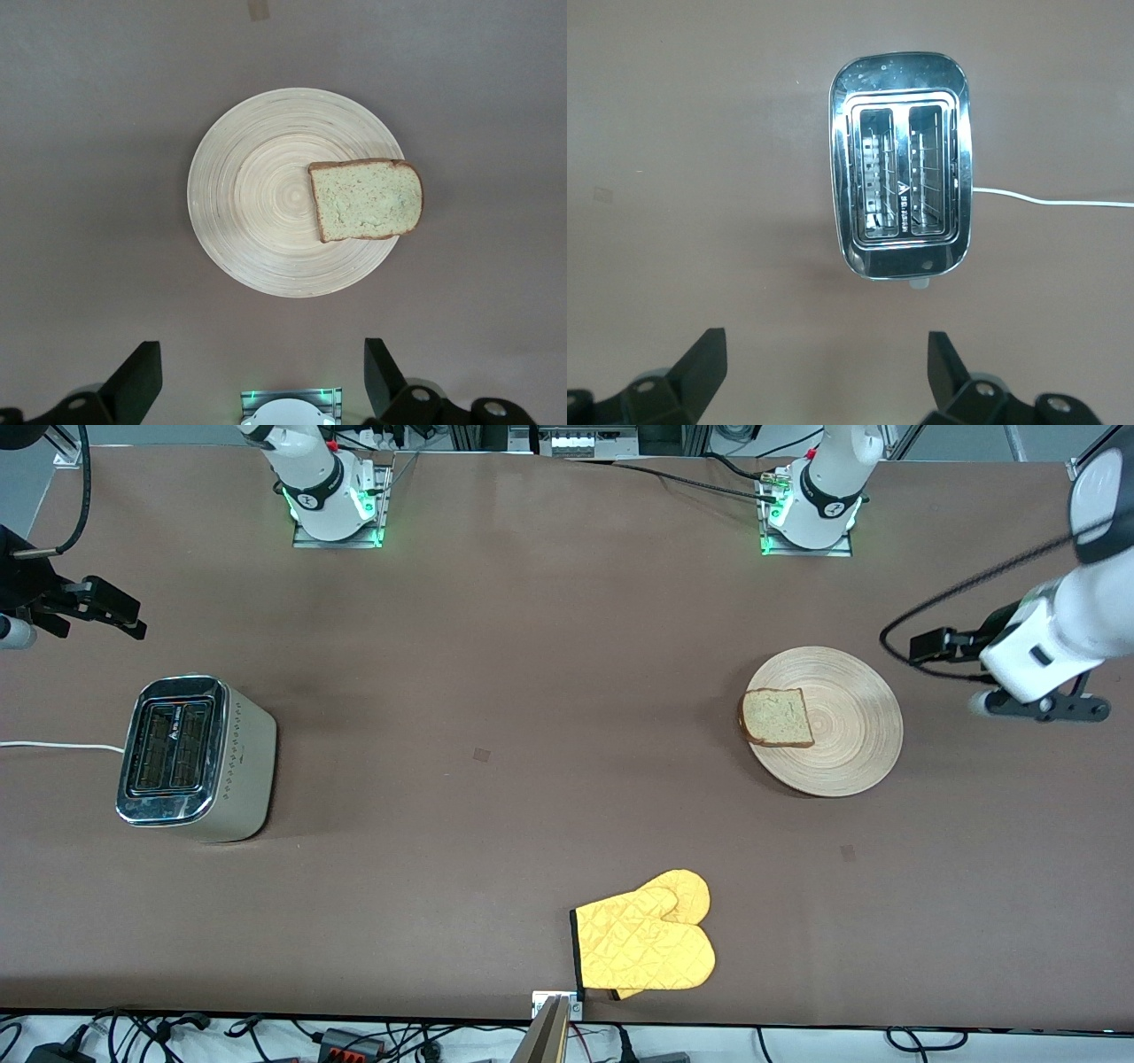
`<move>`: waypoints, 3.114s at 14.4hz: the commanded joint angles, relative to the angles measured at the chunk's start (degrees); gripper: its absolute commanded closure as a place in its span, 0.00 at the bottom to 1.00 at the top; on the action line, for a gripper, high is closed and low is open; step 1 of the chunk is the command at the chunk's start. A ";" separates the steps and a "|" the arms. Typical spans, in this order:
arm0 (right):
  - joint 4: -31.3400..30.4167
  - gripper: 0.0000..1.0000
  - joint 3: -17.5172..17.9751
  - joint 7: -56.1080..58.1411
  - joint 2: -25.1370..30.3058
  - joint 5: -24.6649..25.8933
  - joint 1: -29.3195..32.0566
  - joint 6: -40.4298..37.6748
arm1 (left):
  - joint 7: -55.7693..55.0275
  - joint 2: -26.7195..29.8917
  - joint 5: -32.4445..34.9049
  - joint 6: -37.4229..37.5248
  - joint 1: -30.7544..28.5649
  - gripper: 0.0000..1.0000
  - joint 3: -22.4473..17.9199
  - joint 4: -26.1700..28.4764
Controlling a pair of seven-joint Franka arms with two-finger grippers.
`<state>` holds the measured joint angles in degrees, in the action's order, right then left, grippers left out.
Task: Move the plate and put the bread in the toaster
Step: 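Reach the left gripper toward the wooden plate's rim, then push the plate with the left gripper toward the toaster while the right gripper approaches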
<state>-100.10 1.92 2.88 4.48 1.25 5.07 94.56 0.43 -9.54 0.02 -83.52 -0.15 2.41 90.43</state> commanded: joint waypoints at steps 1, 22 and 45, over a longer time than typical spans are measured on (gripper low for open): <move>-0.27 0.00 0.02 0.28 0.35 -0.82 0.21 -0.17 | 0.88 -5.47 -0.46 2.40 -1.07 0.00 -0.65 -7.27; -0.09 0.00 -0.07 0.37 0.18 -0.73 0.29 0.10 | 48.06 -33.08 -32.02 -6.90 -31.49 0.00 -0.39 1.94; -0.09 0.00 -0.07 0.37 -1.05 -0.73 0.30 0.71 | 58.11 -33.00 -38.96 -11.85 -30.70 0.99 0.49 11.43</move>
<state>-100.15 1.85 2.88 2.92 1.25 5.08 95.26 58.20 -43.71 -38.43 -96.38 -31.13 2.87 101.72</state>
